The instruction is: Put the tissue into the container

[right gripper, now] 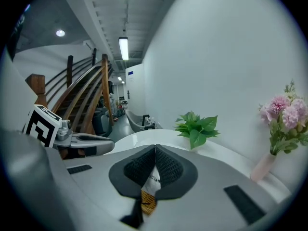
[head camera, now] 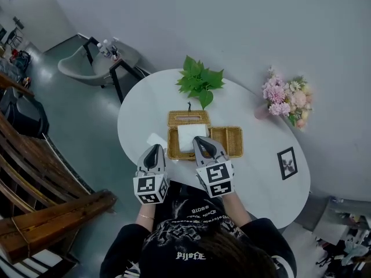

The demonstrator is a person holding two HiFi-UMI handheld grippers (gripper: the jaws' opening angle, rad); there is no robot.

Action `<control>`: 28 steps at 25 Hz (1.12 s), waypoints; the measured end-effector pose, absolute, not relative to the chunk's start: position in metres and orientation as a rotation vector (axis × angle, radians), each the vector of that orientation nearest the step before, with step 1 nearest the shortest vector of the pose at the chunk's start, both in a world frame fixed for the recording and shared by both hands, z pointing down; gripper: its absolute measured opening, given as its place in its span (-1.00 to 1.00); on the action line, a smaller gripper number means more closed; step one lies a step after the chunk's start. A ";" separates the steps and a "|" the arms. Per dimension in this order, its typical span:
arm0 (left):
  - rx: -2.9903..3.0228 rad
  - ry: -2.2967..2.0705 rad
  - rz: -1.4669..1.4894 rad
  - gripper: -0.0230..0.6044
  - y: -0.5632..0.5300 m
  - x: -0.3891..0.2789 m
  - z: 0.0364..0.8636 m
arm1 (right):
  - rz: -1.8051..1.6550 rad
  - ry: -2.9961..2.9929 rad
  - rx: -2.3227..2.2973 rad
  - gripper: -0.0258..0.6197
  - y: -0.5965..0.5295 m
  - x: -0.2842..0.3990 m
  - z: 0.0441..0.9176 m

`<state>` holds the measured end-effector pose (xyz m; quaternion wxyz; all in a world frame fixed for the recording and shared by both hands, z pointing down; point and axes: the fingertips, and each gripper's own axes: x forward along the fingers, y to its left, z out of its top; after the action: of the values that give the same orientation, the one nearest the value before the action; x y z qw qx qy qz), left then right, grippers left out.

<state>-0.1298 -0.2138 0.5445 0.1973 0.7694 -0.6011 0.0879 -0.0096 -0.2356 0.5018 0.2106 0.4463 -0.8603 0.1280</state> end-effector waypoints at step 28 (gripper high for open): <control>2.069 -1.608 0.165 -0.82 -0.211 -0.155 0.569 | 0.455 -2.216 1.186 -0.84 -0.239 -0.038 0.575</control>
<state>-0.1553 -0.2115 0.5686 0.2552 0.7619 -0.5922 0.0607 -0.0377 -0.2387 0.5754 0.2895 0.4443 -0.8305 0.1707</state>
